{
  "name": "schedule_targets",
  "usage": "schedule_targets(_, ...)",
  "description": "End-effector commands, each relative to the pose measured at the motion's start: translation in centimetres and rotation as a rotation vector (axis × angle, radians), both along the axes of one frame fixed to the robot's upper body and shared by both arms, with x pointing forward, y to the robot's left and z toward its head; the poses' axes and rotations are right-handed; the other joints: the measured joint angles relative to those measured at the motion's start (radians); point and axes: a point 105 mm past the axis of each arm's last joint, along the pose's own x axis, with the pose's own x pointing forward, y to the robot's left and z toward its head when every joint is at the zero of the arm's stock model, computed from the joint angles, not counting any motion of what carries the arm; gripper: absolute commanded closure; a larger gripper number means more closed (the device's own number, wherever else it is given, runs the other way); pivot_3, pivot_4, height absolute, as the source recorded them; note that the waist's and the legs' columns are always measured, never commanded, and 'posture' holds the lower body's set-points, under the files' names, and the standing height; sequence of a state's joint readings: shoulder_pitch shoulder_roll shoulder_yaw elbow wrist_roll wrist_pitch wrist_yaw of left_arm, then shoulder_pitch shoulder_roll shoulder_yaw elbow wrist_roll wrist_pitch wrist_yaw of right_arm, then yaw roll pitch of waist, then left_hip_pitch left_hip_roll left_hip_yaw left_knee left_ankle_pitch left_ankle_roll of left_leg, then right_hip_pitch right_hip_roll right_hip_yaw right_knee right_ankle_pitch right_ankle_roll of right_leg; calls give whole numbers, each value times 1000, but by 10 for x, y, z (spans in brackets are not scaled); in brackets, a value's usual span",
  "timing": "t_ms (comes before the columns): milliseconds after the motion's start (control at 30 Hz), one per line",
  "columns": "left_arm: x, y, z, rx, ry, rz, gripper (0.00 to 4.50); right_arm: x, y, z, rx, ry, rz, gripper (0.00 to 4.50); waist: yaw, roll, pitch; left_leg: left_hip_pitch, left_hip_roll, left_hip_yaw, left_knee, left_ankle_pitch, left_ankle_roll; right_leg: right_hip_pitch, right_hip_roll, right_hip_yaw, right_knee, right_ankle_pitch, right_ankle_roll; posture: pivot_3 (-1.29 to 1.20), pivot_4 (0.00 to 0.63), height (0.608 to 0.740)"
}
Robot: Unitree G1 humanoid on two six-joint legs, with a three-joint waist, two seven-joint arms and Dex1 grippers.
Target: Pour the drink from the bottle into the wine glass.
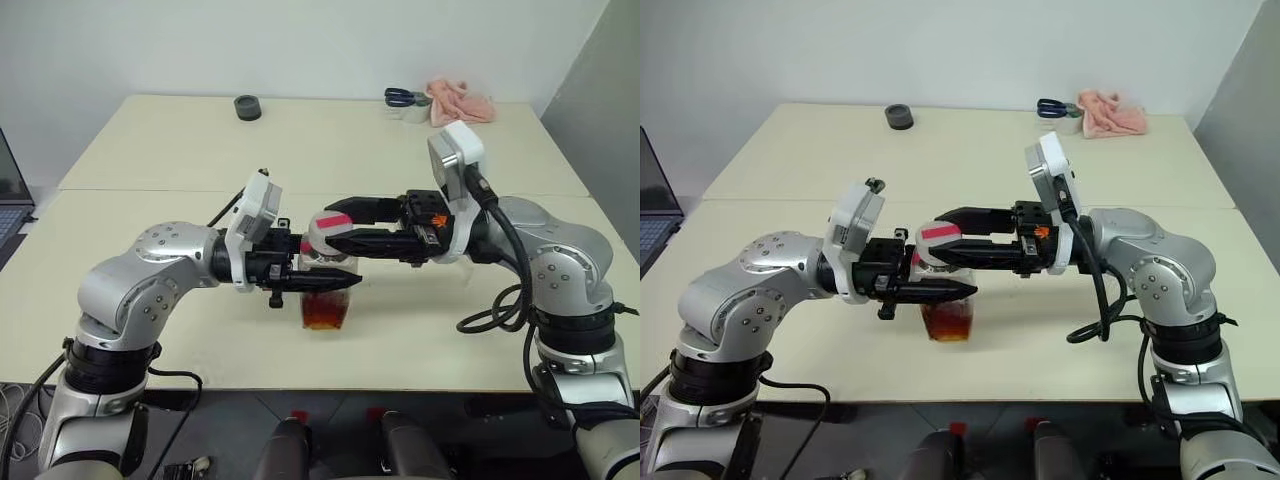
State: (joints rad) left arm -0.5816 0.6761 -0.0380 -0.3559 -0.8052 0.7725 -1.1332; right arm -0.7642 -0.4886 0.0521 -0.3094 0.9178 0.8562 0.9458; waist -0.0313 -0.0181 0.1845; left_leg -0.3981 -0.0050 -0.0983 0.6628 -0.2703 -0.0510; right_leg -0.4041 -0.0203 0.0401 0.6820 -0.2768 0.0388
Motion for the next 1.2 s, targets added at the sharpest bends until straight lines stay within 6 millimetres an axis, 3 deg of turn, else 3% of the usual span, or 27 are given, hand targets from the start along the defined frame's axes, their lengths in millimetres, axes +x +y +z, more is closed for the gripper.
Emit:
schedule_targets(33,5,2,7,-13,-83,10,2693,12,-29,2,-14,7,-137,1361,1,0,0,0,0,0,0,0,0,0,0,0,0,0,0,0,150,740)
schedule_targets(133,14,3,4,-34,-97,83,2693,13,-44,-2,-32,-5,-246,221,2,0,0,-1,0,0,0,0,0,0,-1,0,-1,0,0,0,150,740)
schedule_targets(167,17,3,3,-42,-100,105,2693,11,-47,-5,-39,-7,-272,36,2,0,0,-1,0,0,-1,0,0,-1,-1,1,-1,0,0,0,150,740)
schedule_targets(333,34,0,-3,-79,-150,243,2693,9,-52,-12,-41,-54,-457,36,-2,0,0,-1,1,1,-1,0,0,-1,0,1,-1,0,0,0,150,740)
schedule_targets(533,54,-17,-8,-154,-183,366,2693,18,-31,-10,50,-74,-659,36,-1,0,0,0,1,0,0,0,0,-1,0,1,0,0,0,0,150,740)
schedule_targets(667,58,-26,-14,-169,-188,386,2693,19,-13,-5,109,-82,-697,36,-1,0,0,-1,0,1,0,0,0,-1,0,1,0,0,0,0,150,740)
schedule_targets(900,59,-30,-12,-174,-199,374,2693,22,-7,-5,123,-81,-704,36,-1,0,0,-1,0,1,0,0,0,-1,-1,1,0,0,0,0,150,740)
schedule_targets(1000,59,-29,-13,-169,-201,373,2693,21,-7,-6,120,-75,-692,600,-1,0,0,-1,0,0,0,0,0,-1,-1,1,0,0,0,0,150,740)
schedule_targets(1200,60,-25,-13,-163,-202,379,2693,17,-9,-10,105,-69,-669,2698,-1,0,0,-1,0,0,0,0,0,-1,0,1,0,0,0,0,150,740)
